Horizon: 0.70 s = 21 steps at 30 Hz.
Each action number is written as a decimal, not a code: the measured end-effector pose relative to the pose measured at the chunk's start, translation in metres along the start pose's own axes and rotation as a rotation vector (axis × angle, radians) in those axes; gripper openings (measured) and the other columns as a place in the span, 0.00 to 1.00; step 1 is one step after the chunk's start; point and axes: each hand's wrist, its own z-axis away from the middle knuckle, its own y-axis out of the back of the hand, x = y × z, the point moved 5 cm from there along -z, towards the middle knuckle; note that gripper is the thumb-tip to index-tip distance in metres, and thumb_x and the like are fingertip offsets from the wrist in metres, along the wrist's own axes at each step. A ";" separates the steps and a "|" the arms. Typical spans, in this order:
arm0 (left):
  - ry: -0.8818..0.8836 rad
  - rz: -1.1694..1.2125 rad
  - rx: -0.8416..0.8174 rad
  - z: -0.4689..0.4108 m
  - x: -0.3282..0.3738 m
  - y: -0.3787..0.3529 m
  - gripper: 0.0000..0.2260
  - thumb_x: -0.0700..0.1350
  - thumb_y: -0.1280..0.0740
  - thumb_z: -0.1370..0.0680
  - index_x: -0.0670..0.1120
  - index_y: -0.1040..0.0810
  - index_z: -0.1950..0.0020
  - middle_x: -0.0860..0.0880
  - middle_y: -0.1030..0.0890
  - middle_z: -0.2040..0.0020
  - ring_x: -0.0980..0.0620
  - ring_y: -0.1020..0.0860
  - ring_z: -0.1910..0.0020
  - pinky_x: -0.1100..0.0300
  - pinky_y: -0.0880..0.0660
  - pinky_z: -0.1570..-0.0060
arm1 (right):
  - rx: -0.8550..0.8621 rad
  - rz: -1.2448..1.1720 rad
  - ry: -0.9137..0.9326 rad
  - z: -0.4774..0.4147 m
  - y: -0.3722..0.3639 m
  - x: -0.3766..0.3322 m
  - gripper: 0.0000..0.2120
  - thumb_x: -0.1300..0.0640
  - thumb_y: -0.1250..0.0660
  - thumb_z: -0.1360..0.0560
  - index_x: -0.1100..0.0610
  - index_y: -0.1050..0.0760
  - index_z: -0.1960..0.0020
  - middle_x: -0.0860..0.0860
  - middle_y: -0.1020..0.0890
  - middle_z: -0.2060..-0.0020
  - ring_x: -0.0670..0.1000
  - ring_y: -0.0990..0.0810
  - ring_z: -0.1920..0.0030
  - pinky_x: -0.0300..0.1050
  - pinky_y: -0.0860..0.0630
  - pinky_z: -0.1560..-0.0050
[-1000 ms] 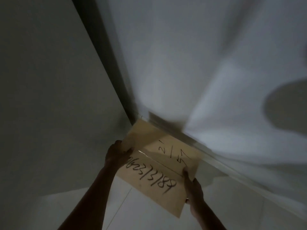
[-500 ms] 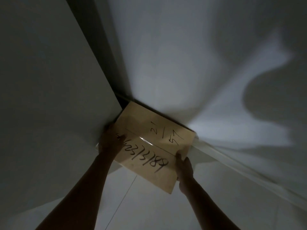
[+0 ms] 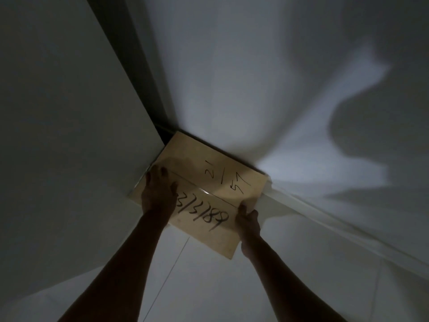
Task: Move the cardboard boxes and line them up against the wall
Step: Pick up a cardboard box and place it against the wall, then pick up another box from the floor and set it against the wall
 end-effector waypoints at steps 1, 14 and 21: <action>-0.009 0.009 -0.034 -0.002 -0.003 -0.002 0.26 0.47 0.39 0.20 0.38 0.41 0.24 0.39 0.42 0.23 0.39 0.42 0.24 0.43 0.30 0.34 | -0.008 0.021 -0.013 0.000 0.001 -0.002 0.28 0.42 0.45 0.17 0.59 0.42 0.25 0.62 0.26 0.34 0.63 0.24 0.36 0.63 0.24 0.35; -0.202 -0.036 -0.364 0.085 0.056 0.066 0.36 0.58 0.42 0.20 0.44 0.54 0.21 0.44 0.52 0.20 0.43 0.52 0.21 0.49 0.52 0.23 | 0.122 0.345 0.226 0.109 0.118 -0.043 0.33 0.41 0.46 0.17 0.60 0.44 0.20 0.61 0.35 0.23 0.61 0.34 0.24 0.52 0.36 0.27; -0.407 -0.075 -0.392 0.211 0.219 0.142 0.35 0.60 0.45 0.20 0.43 0.51 0.21 0.42 0.48 0.20 0.42 0.48 0.21 0.46 0.50 0.23 | 0.346 0.447 0.236 0.232 0.304 -0.011 0.38 0.33 0.49 0.20 0.57 0.44 0.19 0.59 0.35 0.22 0.59 0.37 0.22 0.56 0.40 0.22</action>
